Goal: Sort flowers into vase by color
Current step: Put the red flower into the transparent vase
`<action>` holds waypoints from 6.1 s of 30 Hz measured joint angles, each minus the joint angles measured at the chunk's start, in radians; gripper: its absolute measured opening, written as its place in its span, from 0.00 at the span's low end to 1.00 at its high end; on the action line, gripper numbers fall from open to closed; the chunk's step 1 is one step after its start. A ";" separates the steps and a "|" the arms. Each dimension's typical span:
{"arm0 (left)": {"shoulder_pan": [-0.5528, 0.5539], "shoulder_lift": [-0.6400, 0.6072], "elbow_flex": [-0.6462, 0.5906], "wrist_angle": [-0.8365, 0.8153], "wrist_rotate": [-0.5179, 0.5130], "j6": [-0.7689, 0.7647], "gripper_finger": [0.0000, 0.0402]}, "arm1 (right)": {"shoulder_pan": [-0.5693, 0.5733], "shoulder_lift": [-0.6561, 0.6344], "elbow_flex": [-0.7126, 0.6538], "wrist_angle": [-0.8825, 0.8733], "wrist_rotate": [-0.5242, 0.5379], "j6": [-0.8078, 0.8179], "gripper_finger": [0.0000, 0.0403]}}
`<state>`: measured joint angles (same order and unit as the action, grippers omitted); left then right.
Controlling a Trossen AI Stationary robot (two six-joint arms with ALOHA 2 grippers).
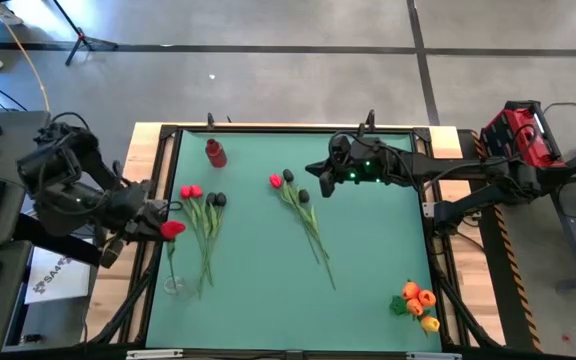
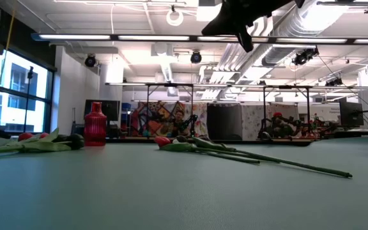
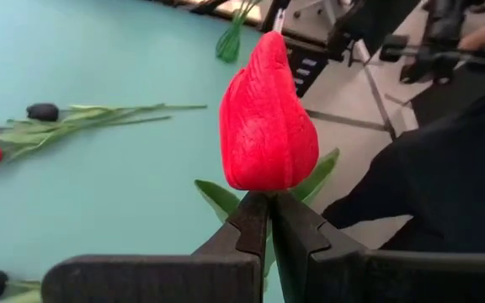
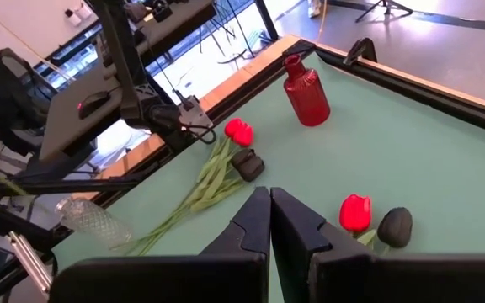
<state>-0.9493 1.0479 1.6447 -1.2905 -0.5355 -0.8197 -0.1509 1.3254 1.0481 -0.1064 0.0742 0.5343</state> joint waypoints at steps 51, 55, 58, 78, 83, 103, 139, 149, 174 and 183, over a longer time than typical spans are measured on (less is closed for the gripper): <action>-0.166 0.018 0.083 -0.140 -0.076 0.019 0.00 | 0.001 0.038 0.000 -0.009 0.012 0.098 0.00; -0.166 0.023 0.083 -0.116 -0.079 0.021 0.00 | 0.001 0.038 0.000 -0.009 0.012 0.098 0.00; -0.165 0.031 0.083 -0.114 -0.087 0.020 0.00 | 0.001 0.038 0.000 -0.009 0.012 0.097 0.00; -0.266 0.140 0.082 -0.283 -0.308 -0.338 0.00 | 0.001 0.037 0.000 -0.009 -0.013 0.087 0.00; -0.341 0.160 0.047 -0.279 -0.394 -0.448 0.00 | 0.001 0.037 0.000 -0.017 -0.016 0.069 0.00; -0.467 0.171 -0.201 -0.277 -0.202 -0.778 0.01 | 0.001 0.037 0.000 -0.017 -0.025 0.090 0.00; -0.451 -0.077 -0.082 -0.281 -0.238 -0.749 0.19 | 0.048 0.327 0.002 -0.045 -0.155 0.323 0.00; -0.445 -0.214 -0.082 -0.281 -0.567 -0.707 0.19 | 0.019 0.435 0.126 -0.073 -0.156 0.186 0.00; -0.351 -0.306 -0.083 -0.266 -0.942 -0.504 0.20 | -0.110 0.754 0.378 -0.222 -0.256 -0.033 0.33; -0.351 -0.302 -0.086 -0.268 -0.929 -0.442 0.20 | -0.118 0.763 0.393 -0.240 -0.171 -0.076 0.33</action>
<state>-1.2999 0.7460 1.5585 -1.5586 -1.4643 -1.2613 -0.2694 2.0888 1.4406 -0.3467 -0.0967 0.4584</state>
